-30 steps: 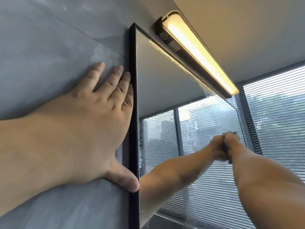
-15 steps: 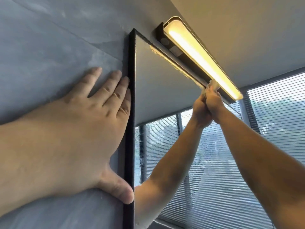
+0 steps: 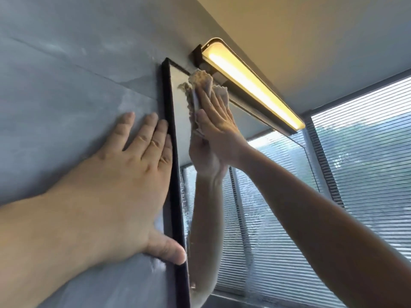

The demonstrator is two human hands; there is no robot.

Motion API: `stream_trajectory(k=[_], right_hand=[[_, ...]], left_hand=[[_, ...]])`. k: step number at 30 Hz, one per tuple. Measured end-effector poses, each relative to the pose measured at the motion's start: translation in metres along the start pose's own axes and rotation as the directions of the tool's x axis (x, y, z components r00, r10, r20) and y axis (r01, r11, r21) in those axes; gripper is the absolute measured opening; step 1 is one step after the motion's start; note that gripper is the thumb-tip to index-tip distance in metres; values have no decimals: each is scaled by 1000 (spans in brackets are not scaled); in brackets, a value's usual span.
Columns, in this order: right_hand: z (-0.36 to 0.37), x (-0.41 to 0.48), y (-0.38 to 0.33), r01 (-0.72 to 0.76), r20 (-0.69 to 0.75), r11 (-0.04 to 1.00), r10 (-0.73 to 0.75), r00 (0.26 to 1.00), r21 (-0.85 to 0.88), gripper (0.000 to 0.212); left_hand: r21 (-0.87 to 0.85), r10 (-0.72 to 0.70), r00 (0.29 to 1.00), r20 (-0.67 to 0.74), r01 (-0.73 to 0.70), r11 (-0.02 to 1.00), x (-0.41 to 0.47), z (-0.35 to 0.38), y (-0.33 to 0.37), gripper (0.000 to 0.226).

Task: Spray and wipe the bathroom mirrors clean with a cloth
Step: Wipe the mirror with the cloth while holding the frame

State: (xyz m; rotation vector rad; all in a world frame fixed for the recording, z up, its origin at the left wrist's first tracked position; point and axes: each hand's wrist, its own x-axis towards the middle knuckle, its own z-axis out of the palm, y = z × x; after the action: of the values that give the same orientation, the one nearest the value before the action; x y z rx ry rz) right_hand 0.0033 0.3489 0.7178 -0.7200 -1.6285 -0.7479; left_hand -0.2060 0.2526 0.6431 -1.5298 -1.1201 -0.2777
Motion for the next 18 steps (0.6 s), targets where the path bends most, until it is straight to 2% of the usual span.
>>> stream_trajectory(k=[2,6,10,13,15,16,18], right_hand=[[1,-3,-2,-7,-9,1000,8,1000,27,64],[3,-1,0,-15,-53,1000,15,998,19,59],[-1,-3,2,-79,-99,995,84,991,60,56],[5,-5,6,-142,-150,971,171,974,191,54],[7,-3,22,-187,-154,959,222,963,214,65],[7,0,38,-214,-140,957,244,960,198,74],[1,-5,77,-302,-82,940,318,945,158,76]], left_hand=[[26,-38,996,78,36,999,-6,0,3,161],[86,-10,997,74,4,996,-5,-2,4,157],[87,8,994,110,-17,996,-8,-6,5,153],[112,41,995,87,-51,992,-8,-2,5,152],[61,39,994,98,-45,997,-9,-3,1,150],[78,44,992,121,-54,995,-10,-9,1,149],[137,35,992,119,-51,989,-3,-8,9,149]])
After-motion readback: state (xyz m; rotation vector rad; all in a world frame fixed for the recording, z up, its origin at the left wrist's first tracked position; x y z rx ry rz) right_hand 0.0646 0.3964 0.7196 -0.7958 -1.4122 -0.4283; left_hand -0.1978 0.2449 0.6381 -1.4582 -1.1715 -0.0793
